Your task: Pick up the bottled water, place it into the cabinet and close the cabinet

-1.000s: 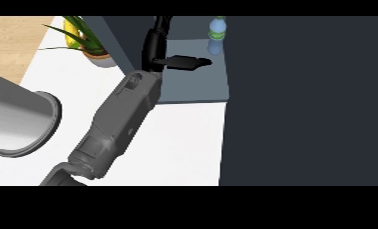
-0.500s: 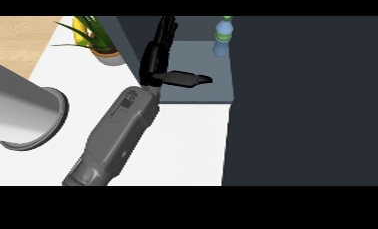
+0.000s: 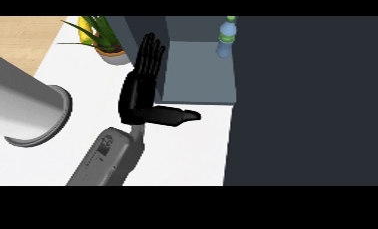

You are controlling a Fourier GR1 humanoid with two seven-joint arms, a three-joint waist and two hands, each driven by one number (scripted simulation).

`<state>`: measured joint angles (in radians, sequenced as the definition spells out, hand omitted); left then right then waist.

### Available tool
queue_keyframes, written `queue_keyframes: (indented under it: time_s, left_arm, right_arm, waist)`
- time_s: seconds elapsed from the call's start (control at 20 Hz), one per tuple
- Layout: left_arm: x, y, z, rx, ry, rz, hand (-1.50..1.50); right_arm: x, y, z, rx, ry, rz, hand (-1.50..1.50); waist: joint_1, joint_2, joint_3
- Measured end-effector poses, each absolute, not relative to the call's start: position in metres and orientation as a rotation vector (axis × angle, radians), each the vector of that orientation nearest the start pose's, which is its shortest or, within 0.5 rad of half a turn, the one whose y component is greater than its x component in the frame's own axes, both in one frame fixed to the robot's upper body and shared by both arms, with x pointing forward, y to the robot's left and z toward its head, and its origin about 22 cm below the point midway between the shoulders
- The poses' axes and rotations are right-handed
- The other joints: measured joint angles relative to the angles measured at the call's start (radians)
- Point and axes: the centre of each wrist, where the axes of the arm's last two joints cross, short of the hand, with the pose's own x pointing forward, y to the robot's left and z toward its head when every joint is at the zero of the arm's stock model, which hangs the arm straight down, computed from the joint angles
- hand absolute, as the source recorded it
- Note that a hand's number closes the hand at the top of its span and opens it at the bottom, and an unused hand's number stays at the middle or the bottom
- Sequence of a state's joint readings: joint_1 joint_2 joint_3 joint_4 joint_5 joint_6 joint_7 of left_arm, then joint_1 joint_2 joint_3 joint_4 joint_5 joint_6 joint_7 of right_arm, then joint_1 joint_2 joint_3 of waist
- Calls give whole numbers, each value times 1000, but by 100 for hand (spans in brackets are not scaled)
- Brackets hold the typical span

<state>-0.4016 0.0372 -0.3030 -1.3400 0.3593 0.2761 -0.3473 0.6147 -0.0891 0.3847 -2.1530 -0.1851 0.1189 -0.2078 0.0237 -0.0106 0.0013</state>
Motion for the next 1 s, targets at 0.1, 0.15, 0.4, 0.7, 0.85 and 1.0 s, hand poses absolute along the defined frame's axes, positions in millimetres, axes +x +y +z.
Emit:
queue_keyframes:
  time_s: [0.1, 0.15, 0.4, 0.7, 0.85, 1.0]
  left_arm:
    - [288, 130, 46, -340, -1928, 85, -150]
    - [278, 134, 50, -347, -1931, 92, -150]
    - [226, 143, 66, -394, -1906, 106, -150]
    - [179, 166, 75, -429, -1923, 117, -150]
    - [159, 179, 74, -402, -1942, 137, -150]
    - [148, 197, 76, -366, -1966, 163, -150]
  right_arm:
    - [95, -205, 51, 395, -1772, -41, -150]
    - [96, -204, 52, 395, -1774, -35, -150]
    - [92, -202, 50, 403, -1777, 35, -150]
    - [89, -203, 58, 454, -1714, 236, 150]
    - [90, -201, 65, 466, -1691, 338, 150]
    - [86, -195, 68, 489, -1677, 410, 150]
  waist:
    - [-1, 0, 0]
    - [-3, 1, 0]
    - [-10, 3, -1]
    - [-9, 5, -1]
    - [-5, 10, 0]
    - [-7, 13, 0]
